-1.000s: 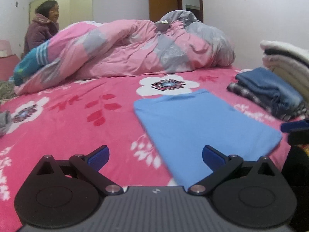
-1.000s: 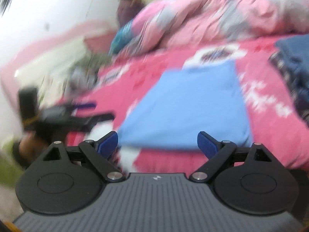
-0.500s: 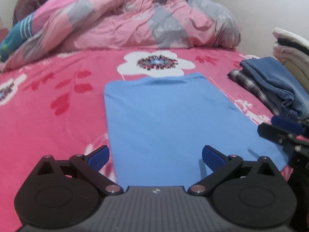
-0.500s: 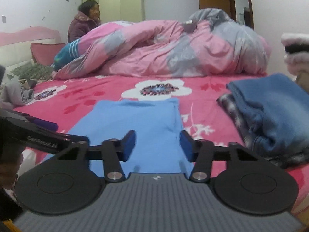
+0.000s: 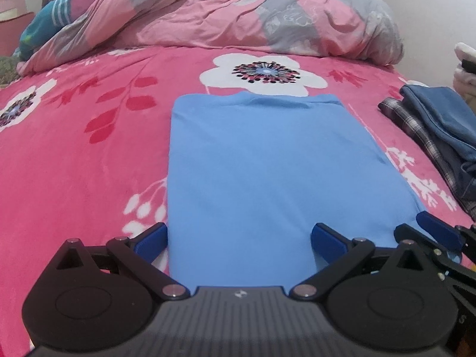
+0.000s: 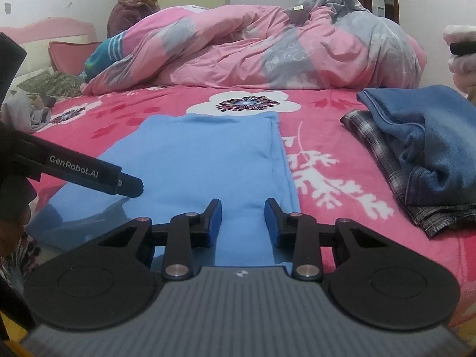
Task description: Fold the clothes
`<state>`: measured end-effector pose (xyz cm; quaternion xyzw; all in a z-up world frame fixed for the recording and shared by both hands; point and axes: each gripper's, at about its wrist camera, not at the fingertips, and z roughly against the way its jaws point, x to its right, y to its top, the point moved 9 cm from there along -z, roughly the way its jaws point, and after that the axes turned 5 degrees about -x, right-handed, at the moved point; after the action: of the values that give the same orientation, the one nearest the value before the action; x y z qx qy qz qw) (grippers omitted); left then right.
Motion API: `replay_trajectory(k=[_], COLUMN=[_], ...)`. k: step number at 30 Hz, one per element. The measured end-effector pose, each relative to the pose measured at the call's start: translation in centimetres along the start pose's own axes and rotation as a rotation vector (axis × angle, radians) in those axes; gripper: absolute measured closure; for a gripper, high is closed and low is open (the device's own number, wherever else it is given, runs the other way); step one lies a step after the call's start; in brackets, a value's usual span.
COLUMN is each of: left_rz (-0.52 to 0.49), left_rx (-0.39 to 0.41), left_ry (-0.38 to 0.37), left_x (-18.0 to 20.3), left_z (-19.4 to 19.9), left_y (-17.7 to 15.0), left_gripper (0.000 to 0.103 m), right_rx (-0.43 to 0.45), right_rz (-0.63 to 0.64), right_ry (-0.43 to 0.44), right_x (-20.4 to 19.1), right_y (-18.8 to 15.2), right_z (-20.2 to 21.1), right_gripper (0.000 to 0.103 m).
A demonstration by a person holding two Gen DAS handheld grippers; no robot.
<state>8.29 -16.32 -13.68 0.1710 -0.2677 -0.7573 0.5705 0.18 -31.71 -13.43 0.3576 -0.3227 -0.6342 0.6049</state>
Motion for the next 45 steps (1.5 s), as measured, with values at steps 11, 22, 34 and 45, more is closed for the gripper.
replay_trajectory(k=[11, 22, 34, 45], left_rz=[0.007, 0.015, 0.018, 0.026], left_rx=[-0.043, -0.067, -0.071, -0.081], left_ry=[0.037, 0.059, 0.073, 0.069], left_x=[0.2, 0.3, 0.4, 0.3], left_z=[-0.2, -0.2, -0.1, -0.1], left_y=[0.3, 0.3, 0.2, 0.2], left_gripper=[0.0, 0.0, 0.0, 0.0], right_rx=[0.008, -0.017, -0.045, -0.076], right_rz=[0.016, 0.012, 0.028, -0.012], right_ry=[0.002, 0.019, 0.013, 0.037], right_x=[0.5, 0.7, 1.1, 1.2], right_y=[2.4, 3.2, 4.9, 4.6], right_z=[1.2, -0.4, -2.3, -3.5], right_gripper=[0.073, 0.077, 0.08, 0.081])
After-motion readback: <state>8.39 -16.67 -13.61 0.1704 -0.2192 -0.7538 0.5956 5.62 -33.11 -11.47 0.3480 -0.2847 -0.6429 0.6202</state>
